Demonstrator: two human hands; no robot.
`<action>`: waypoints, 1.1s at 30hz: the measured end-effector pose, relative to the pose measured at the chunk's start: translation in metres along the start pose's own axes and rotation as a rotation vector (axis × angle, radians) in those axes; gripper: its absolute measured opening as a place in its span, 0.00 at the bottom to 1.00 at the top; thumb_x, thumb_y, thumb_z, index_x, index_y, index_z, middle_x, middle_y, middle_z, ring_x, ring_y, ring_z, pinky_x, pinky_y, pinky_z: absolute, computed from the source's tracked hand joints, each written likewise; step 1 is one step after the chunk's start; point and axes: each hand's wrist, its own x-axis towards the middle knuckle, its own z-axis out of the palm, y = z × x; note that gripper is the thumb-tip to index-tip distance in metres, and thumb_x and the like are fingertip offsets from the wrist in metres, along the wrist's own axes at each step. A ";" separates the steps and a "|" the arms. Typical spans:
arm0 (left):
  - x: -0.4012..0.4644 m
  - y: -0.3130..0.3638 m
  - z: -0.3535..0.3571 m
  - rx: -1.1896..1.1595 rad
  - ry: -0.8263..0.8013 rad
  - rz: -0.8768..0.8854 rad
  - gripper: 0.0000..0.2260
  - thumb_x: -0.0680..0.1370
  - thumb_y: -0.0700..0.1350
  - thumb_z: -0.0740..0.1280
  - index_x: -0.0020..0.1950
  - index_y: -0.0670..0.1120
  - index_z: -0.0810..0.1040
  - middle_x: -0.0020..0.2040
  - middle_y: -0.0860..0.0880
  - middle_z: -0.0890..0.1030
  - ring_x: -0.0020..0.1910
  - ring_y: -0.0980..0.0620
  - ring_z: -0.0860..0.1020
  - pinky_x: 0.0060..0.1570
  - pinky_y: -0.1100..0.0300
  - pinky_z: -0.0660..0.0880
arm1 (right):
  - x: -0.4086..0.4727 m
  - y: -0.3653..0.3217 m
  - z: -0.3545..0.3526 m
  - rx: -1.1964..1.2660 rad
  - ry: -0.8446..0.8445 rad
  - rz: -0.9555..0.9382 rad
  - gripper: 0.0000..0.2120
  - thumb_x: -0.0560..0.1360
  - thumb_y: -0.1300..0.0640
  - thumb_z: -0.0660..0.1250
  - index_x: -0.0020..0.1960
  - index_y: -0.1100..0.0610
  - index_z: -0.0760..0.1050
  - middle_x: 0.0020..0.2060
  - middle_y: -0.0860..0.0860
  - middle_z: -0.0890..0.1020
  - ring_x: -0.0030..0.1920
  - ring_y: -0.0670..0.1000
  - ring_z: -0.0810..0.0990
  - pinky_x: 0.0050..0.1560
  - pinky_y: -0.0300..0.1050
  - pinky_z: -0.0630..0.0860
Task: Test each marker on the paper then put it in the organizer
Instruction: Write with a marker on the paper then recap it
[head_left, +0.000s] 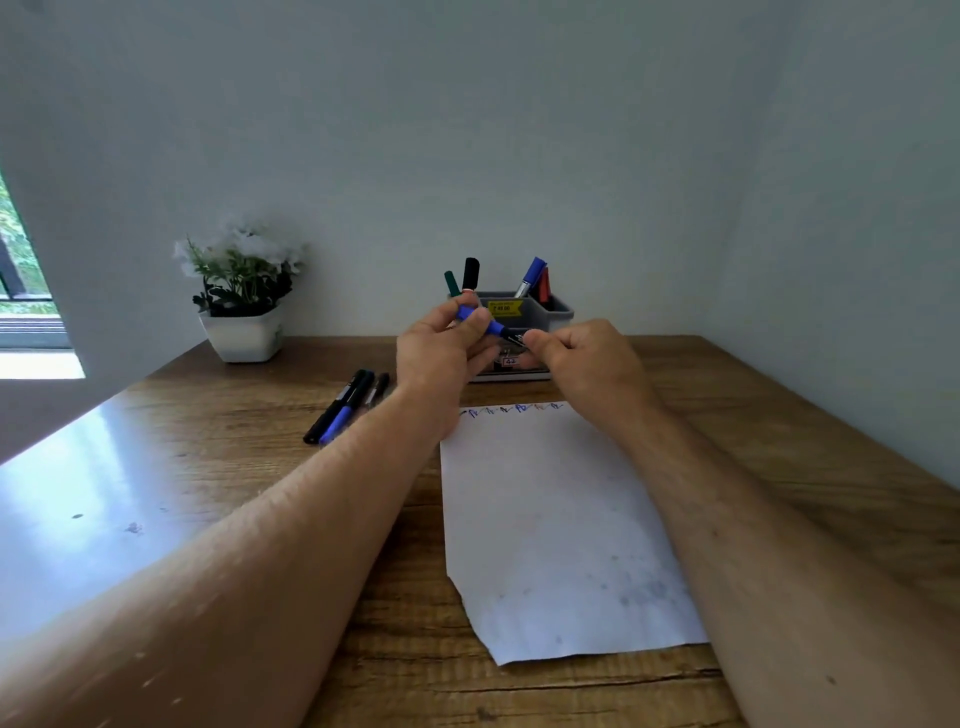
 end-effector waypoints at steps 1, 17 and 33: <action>-0.001 0.000 0.001 -0.006 -0.038 0.002 0.17 0.77 0.35 0.69 0.64 0.47 0.77 0.55 0.41 0.82 0.45 0.47 0.85 0.46 0.53 0.83 | -0.001 -0.002 0.003 0.010 -0.013 -0.003 0.17 0.81 0.47 0.63 0.45 0.55 0.85 0.26 0.43 0.80 0.27 0.40 0.75 0.27 0.31 0.66; 0.027 0.050 0.024 0.761 0.121 0.834 0.12 0.77 0.39 0.69 0.59 0.48 0.81 0.54 0.53 0.82 0.46 0.63 0.80 0.55 0.65 0.77 | 0.004 0.010 0.014 -0.115 -0.010 -0.014 0.28 0.83 0.42 0.52 0.45 0.58 0.84 0.37 0.45 0.80 0.37 0.42 0.77 0.36 0.32 0.68; 0.060 0.039 0.017 1.037 0.266 0.409 0.14 0.71 0.48 0.78 0.54 0.45 0.83 0.50 0.47 0.85 0.42 0.54 0.80 0.46 0.61 0.77 | 0.017 0.015 0.021 -0.261 -0.057 -0.022 0.32 0.80 0.35 0.51 0.42 0.59 0.83 0.41 0.53 0.84 0.34 0.43 0.75 0.32 0.34 0.63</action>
